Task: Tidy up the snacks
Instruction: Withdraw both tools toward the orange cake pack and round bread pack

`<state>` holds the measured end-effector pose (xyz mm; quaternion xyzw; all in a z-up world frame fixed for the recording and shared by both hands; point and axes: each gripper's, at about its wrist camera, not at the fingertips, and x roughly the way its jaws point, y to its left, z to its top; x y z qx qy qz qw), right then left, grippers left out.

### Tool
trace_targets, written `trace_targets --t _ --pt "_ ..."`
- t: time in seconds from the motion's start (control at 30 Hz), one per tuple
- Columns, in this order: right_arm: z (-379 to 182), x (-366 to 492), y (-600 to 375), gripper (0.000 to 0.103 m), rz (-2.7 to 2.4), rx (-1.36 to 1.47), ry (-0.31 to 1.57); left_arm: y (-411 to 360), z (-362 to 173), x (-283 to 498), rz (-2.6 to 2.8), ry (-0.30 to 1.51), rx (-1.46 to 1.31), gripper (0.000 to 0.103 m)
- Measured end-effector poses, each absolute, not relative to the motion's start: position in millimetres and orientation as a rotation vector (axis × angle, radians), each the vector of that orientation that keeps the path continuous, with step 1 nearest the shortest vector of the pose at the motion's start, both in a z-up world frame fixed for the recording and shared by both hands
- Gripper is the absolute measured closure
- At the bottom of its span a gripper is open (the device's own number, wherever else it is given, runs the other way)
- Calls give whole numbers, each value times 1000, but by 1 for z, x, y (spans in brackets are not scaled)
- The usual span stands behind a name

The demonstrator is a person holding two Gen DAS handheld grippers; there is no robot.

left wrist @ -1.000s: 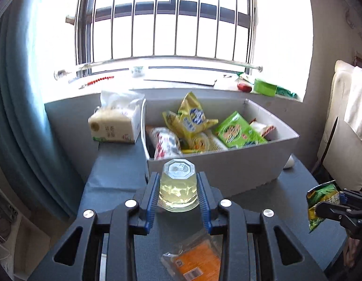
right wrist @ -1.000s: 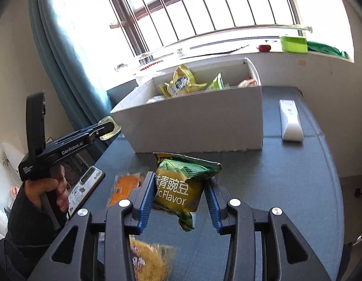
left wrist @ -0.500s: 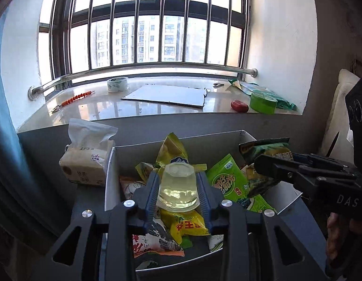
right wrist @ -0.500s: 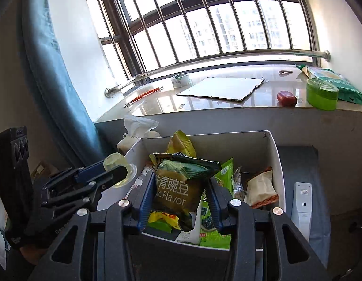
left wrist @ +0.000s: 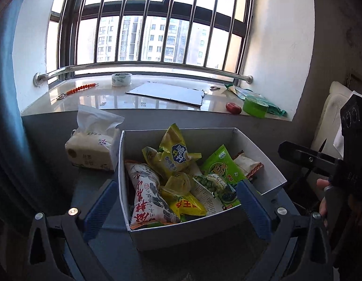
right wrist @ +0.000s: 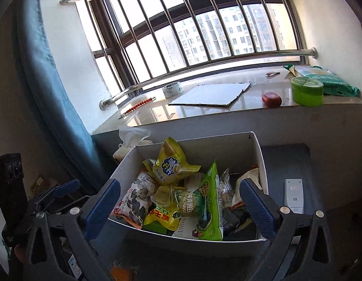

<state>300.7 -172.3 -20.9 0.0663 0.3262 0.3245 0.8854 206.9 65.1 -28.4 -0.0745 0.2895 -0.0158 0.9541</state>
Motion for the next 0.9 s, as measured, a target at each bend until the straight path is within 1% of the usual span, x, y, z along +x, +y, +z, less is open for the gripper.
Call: trace_targets --t 0.3,0.43,0.67,0.77,0.9 --pt "-11 221 -191 0 757 76 629 32 -24 134 -32 546 -50 0" --pt "-42 178 -199 0 780 26 704 26 -37 97 -44 529 -72 0" --pt "-107 111 -222 0 739 48 853 29 -84 42 34 578 -209 0" --pt "-125 88 -219 0 716 13 902 33 -101 28 32 609 -279 0" --pt "-134 73 -202 0 737 -82 905 37 -110 23 62 633 -308 0"
